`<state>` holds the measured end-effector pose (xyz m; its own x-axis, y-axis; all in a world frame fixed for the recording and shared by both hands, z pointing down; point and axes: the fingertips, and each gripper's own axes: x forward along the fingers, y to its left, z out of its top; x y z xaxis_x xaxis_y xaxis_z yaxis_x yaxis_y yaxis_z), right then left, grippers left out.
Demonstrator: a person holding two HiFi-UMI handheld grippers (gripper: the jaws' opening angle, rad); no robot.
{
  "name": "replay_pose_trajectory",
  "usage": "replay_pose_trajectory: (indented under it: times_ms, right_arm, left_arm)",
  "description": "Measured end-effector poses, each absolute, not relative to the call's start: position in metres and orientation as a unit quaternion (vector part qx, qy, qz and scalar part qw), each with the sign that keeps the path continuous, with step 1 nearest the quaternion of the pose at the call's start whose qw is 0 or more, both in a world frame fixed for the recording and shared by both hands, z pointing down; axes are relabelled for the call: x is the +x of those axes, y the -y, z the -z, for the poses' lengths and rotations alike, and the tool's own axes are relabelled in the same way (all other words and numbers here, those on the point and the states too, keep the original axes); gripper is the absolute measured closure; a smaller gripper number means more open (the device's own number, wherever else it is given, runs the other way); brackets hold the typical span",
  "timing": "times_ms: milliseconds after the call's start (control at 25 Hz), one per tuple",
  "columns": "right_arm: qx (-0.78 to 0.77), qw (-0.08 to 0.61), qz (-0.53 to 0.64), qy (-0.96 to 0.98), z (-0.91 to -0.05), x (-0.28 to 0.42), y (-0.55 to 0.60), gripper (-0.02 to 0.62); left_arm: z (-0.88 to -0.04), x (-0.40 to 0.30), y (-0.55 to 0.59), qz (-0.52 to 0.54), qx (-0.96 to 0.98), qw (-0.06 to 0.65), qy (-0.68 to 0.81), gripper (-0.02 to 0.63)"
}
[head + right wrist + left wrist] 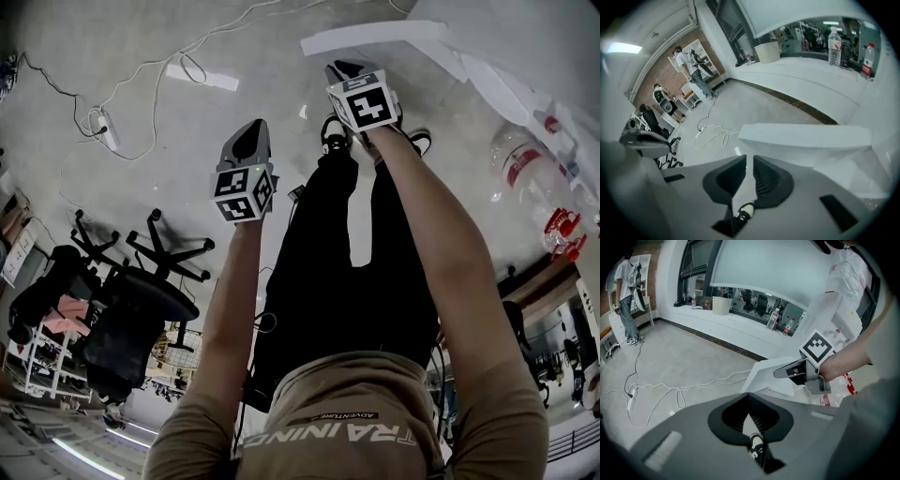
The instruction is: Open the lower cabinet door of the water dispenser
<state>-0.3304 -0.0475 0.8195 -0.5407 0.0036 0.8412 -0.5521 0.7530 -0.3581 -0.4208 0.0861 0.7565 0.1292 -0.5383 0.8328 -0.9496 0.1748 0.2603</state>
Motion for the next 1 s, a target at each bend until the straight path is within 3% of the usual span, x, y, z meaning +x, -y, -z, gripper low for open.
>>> replay_pose_trajectory:
  times_ms: [120, 400, 720, 1000]
  right_arm:
    - [0.155, 0.431, -0.343, 0.82, -0.808, -0.307, 0.03, 0.583]
    - [0.144, 0.423, -0.338, 0.828, -0.758, -0.242, -0.006, 0.586]
    - [0.224, 0.467, -0.307, 0.798, -0.679, -0.13, -0.036, 0.586]
    - [0.317, 0.426, -0.313, 0.788, -0.591, -0.078, -0.032, 0.586]
  left_arm:
    - [-0.75, -0.41, -0.081, -0.222, 0.61, 0.447, 0.615, 0.598]
    - [-0.72, -0.37, -0.063, -0.218, 0.644, 0.429, 0.594, 0.598]
    - [-0.654, -0.285, -0.054, -0.245, 0.716, 0.392, 0.523, 0.598]
    - [-0.568, -0.227, -0.029, -0.249, 0.787, 0.333, 0.457, 0.598]
